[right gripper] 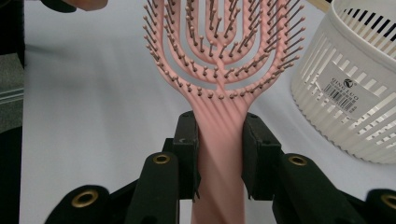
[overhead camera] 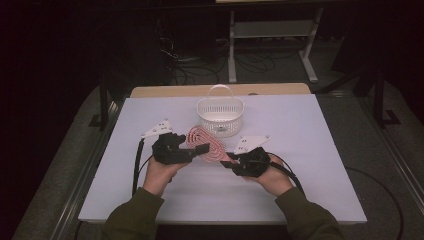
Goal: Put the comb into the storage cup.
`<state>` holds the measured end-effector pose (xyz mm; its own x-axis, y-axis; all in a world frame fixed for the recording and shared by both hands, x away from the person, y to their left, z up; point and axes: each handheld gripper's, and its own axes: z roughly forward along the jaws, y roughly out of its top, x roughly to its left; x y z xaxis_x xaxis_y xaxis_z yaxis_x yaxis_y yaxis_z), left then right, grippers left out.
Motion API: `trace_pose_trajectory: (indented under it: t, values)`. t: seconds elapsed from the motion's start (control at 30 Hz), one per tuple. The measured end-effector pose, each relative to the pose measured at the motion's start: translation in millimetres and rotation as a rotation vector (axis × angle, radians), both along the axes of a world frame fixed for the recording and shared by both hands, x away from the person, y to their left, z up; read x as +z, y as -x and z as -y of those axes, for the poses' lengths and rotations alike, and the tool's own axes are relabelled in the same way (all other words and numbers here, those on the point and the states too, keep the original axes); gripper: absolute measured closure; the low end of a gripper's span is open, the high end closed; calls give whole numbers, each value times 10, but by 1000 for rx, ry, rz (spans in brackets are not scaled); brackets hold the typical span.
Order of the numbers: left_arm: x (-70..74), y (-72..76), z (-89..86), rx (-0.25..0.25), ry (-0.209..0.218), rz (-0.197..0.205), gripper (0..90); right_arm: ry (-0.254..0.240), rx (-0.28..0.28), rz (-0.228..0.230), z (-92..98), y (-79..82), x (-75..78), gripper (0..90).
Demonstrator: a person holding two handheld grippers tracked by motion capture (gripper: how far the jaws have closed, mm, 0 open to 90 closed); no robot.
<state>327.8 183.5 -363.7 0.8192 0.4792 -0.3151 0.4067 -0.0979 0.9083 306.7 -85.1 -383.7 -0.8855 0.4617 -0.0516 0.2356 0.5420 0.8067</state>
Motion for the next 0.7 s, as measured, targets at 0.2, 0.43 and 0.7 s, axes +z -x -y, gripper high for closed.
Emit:
trace_pose_trajectory:
  t: [0.2, 0.43, 0.7]
  values:
    - [2, 3, -22, 14, 4, -10, 420, -2, -3, 4, -21, 8, -17, 686]
    - [8, 2, -36, 16, 8, -26, 487, 7, -5, 12, -45, 14, -45, 686]
    - [16, 5, -40, 10, 18, -32, 534, 23, -7, 24, -85, 20, -71, 686]
